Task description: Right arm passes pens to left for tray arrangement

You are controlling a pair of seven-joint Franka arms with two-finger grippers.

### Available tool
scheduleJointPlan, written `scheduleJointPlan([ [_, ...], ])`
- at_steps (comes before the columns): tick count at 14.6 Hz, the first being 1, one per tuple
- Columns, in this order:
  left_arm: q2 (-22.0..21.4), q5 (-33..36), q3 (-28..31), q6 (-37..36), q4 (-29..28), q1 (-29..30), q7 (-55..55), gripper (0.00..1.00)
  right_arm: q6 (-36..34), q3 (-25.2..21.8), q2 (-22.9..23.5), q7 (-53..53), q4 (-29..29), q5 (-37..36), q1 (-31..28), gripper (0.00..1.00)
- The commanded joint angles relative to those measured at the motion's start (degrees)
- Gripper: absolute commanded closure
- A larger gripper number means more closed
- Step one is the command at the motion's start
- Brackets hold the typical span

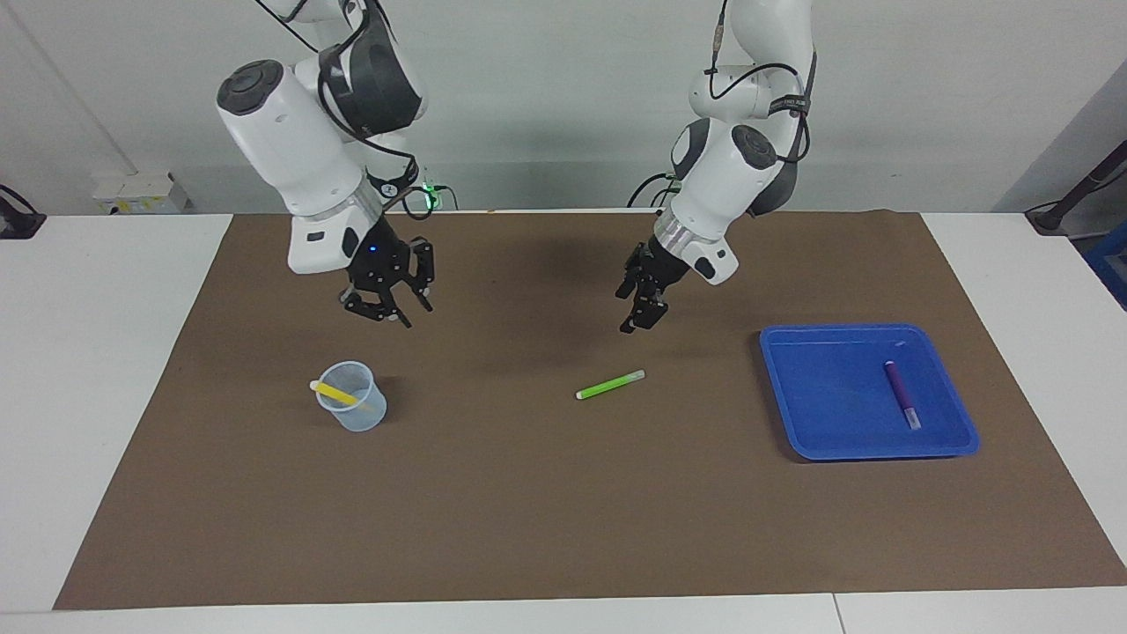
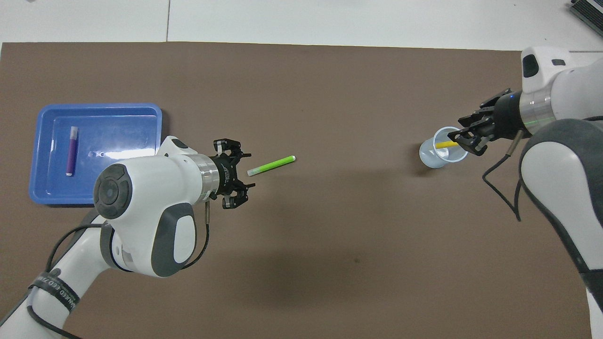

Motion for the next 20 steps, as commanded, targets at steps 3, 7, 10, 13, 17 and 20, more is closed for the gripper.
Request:
scheduleJointPlan([
  [3, -1.86, 0.7, -0.05, 1.4, -2.01, -0.63, 1.07, 0.07, 0.87, 0.85, -2.56, -10.36, -4.16, -3.58, -6.27, 0.61],
  [7, -0.64, 0.71, 0.04, -4.65, 5.08, -0.11, 3.45, 0.0, 5.5, 0.94, -3.27, -11.33, -8.12, -2.88, -10.31, 0.62],
  [10, -0.72, 0.71, 0.3, -5.64, 6.86, -0.1, 3.36, 0.0, 8.43, 0.94, -3.01, -4.95, -8.3, -2.26, -10.5, 0.62],
  [13, -0.81, 0.79, 0.83, -5.55, 6.51, 4.0, 3.45, 0.0, 7.99, 1.02, -3.09, 4.65, -8.39, -2.26, -10.41, 0.62],
  [17, -0.37, 0.79, 0.83, -4.15, 10.45, 7.46, 3.81, 0.0, 7.99, 1.02, -2.13, 6.16, -8.39, -2.17, -11.2, 0.62],
  [20, -1.42, 0.71, 0.83, -5.72, 9.51, 7.45, 2.84, 0.0, 8.52, 1.02, -1.87, 8.52, -8.3, -2.0, -11.11, 0.62],
])
